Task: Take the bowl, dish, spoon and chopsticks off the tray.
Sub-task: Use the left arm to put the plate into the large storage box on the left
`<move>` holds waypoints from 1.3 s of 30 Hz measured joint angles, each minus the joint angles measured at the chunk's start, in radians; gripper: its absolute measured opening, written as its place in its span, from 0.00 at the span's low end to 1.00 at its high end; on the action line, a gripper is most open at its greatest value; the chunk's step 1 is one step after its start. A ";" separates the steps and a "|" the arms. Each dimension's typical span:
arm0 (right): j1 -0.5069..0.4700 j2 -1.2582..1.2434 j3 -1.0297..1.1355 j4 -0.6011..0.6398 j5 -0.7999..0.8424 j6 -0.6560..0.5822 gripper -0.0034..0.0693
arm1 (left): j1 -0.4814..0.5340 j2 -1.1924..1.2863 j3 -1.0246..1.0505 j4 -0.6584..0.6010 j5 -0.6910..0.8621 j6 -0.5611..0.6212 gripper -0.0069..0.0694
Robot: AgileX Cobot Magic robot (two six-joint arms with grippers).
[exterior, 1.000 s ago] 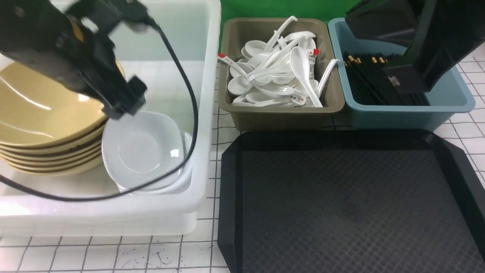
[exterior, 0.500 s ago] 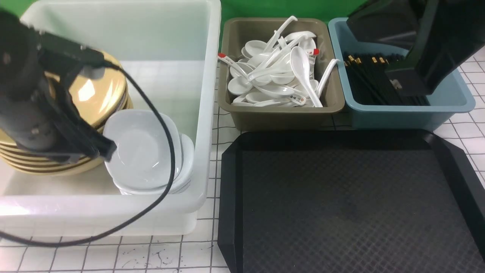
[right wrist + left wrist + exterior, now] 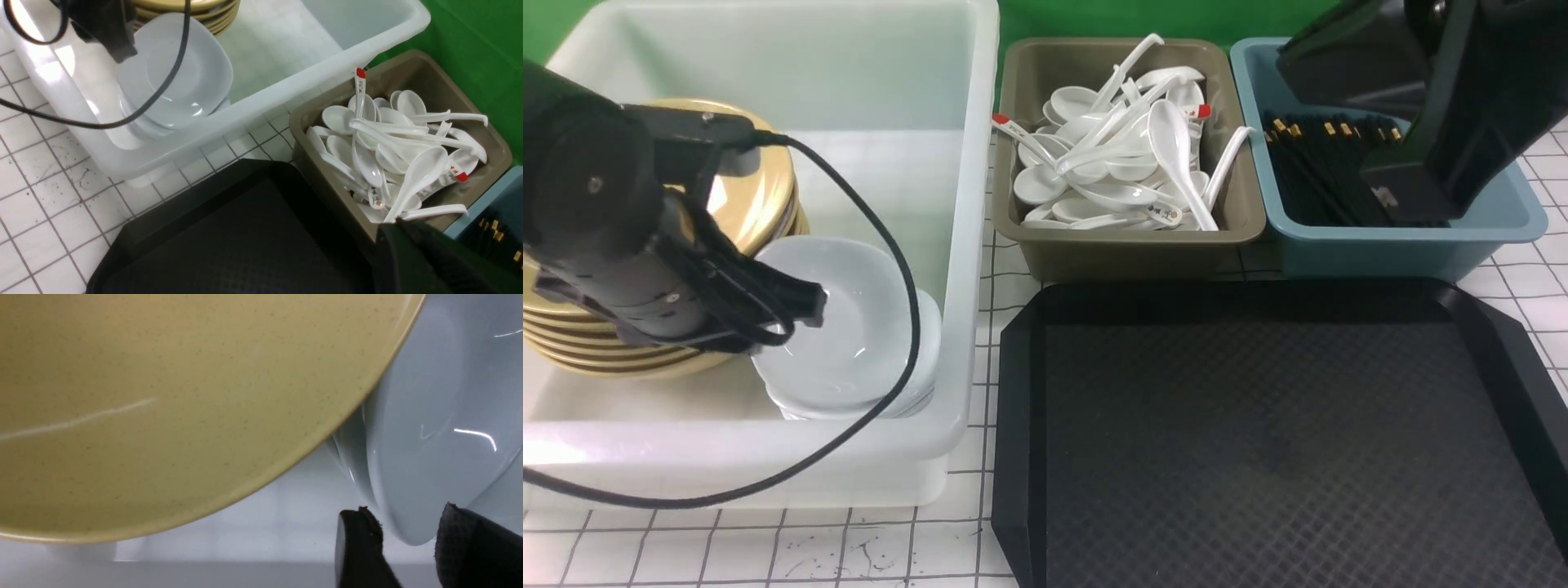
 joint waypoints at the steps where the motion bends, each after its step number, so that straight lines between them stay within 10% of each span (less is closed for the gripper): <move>1: 0.000 0.000 0.000 0.000 0.004 -0.005 0.14 | 0.001 0.009 0.000 0.000 -0.002 -0.021 0.44; 9: 0.000 -0.001 0.000 0.000 0.026 -0.028 0.15 | 0.040 0.087 0.000 -0.028 -0.063 -0.135 0.55; 19: 0.000 -0.033 0.000 0.000 0.035 -0.031 0.15 | 0.042 0.099 -0.048 -0.125 -0.080 -0.027 0.10; 39: 0.000 -0.033 0.000 0.000 0.037 -0.024 0.17 | 0.164 0.241 -0.180 -0.348 0.163 0.410 0.22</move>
